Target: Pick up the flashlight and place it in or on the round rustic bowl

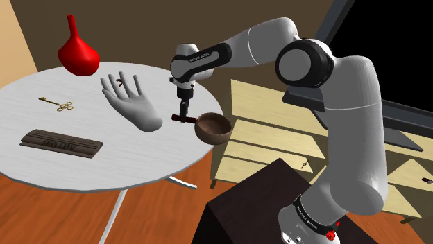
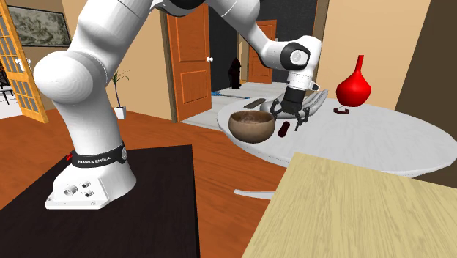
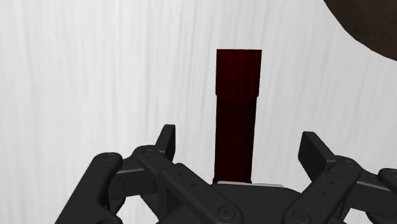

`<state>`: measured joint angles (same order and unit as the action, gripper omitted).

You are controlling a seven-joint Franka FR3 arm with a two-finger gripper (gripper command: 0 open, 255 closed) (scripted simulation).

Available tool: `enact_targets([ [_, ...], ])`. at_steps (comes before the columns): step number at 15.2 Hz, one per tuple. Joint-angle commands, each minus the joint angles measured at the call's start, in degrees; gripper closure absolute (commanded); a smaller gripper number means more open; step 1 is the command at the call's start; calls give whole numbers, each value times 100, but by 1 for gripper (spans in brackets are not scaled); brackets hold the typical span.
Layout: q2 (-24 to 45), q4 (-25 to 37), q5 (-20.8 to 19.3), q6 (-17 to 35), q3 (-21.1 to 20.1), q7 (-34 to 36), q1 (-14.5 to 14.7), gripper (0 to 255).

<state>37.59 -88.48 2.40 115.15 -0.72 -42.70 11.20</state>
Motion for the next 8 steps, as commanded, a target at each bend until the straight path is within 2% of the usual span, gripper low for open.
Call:
enact_targets([
  [1, 1, 0, 0, 2, 0, 0, 0, 0],
  [2, 0, 0, 0, 1, 0, 0, 0, 0],
  [3, 0, 0, 0, 1, 0, 0, 0, 255],
  [8, 0, 0, 0, 1, 0, 0, 0, 255],
])
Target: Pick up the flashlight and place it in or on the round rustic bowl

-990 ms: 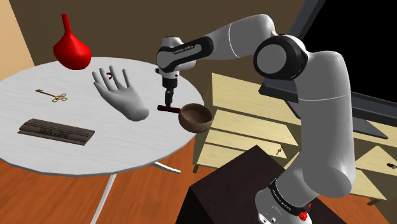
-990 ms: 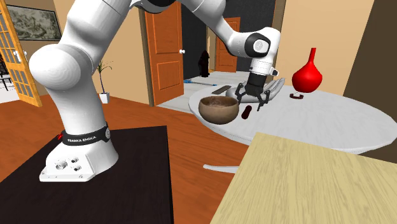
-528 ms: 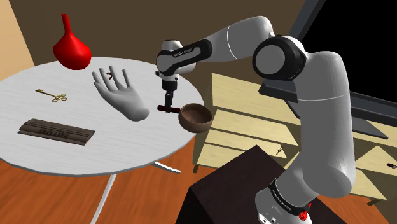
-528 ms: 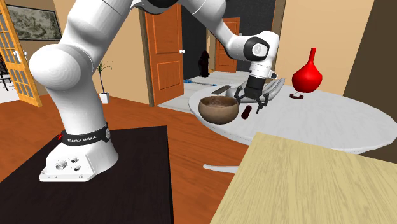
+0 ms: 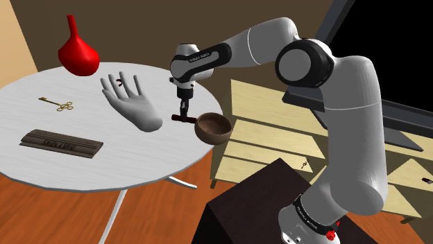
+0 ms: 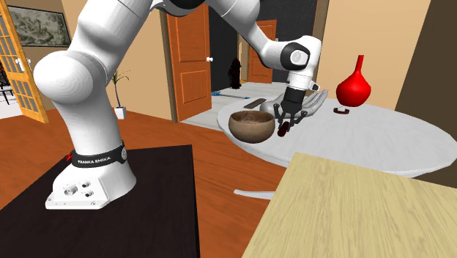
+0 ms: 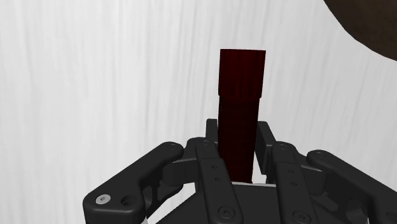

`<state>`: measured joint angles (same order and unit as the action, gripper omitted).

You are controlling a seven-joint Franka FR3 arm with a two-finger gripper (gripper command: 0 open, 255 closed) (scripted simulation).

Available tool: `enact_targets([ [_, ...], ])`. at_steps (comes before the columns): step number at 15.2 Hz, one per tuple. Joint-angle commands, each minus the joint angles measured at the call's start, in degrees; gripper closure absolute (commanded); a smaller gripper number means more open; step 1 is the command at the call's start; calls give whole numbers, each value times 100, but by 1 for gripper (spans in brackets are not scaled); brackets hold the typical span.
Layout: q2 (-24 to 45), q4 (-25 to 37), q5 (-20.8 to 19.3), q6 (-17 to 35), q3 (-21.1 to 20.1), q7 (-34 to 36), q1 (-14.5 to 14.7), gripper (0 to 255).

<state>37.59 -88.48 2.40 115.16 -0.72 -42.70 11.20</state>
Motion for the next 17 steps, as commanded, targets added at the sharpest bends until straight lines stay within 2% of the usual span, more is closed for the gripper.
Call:
enact_targets([
  [1, 0, 0, 0, 0, 0, 0, 0, 255],
  [4, 1, 0, 0, 1, 0, 0, 0, 255],
  [17, -479, 264, -7, -742, 1, 30, -3, 255],
])
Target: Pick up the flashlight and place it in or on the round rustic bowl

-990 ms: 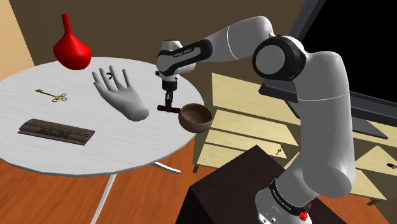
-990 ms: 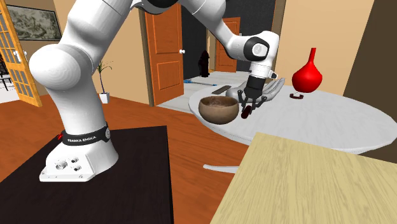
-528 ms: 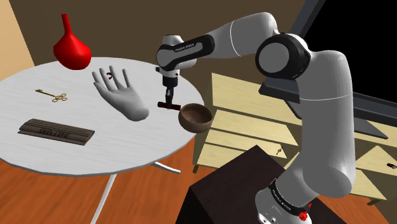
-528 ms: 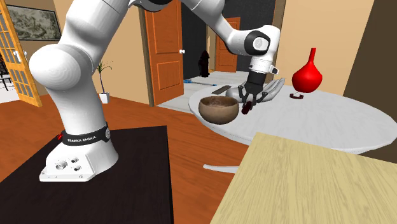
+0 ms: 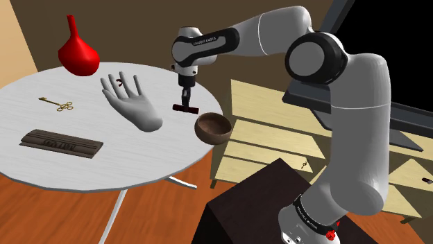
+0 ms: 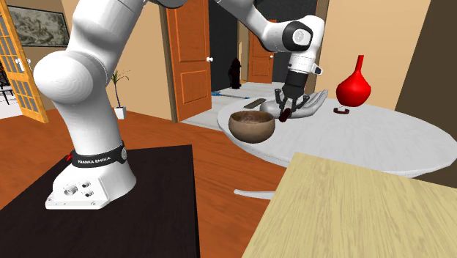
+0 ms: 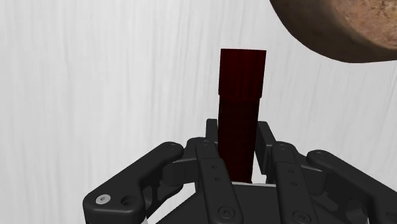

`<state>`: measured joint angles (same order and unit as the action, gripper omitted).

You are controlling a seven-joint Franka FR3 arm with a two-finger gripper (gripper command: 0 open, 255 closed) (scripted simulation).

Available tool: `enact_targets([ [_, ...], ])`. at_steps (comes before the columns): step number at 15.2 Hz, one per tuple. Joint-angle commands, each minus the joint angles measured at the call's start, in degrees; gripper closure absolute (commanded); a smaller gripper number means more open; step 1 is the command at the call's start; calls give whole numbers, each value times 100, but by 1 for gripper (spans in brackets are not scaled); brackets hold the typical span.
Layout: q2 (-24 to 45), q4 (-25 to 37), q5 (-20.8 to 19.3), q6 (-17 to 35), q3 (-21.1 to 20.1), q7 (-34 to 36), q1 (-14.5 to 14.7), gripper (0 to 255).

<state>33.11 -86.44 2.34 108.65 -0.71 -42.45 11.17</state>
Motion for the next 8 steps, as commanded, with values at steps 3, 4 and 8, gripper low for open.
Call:
enact_targets([
  [3, -117, 157, -2, -275, 0, 12, 0, 255],
  [4, -144, 192, -3, -337, 0, 14, -1, 255],
  [8, -242, 351, -4, -593, 0, 24, -2, 255],
])
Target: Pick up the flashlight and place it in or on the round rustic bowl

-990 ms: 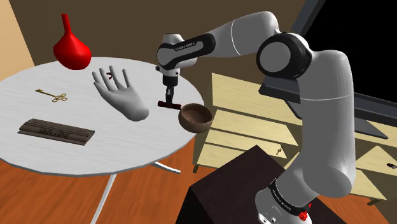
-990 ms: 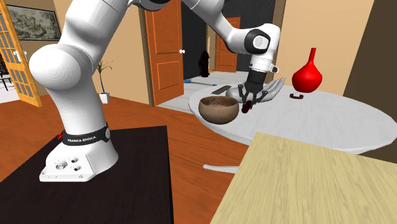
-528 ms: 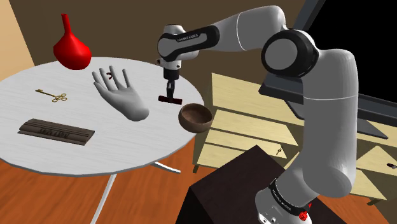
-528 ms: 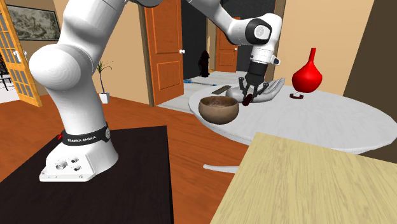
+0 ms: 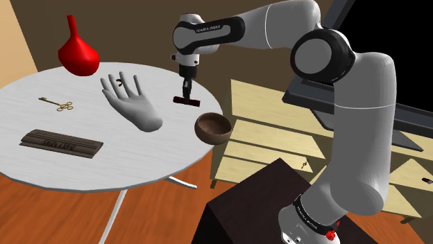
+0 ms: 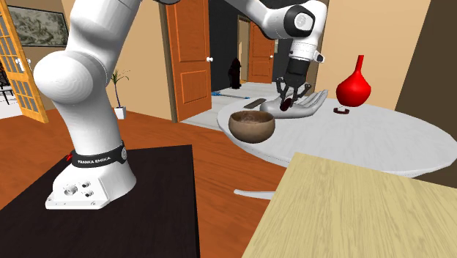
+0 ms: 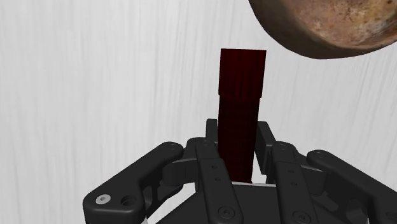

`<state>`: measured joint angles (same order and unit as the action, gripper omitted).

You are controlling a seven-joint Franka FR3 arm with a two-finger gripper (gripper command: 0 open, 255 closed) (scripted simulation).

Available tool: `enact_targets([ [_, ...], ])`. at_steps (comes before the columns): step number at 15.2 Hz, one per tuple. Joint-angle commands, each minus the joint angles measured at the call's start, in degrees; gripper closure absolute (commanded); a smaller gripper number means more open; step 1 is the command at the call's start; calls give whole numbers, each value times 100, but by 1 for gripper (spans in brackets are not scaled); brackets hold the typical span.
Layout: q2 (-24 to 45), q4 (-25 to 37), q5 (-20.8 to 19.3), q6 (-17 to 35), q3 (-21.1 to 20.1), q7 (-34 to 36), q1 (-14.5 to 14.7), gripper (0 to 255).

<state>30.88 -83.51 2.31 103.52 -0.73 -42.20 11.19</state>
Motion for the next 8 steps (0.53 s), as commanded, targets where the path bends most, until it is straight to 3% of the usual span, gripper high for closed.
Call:
enact_targets([
  [1, -41, 101, -2, -145, 2, 1, -4, 255],
  [8, -159, 459, -4, -620, 1, 19, -6, 255],
])
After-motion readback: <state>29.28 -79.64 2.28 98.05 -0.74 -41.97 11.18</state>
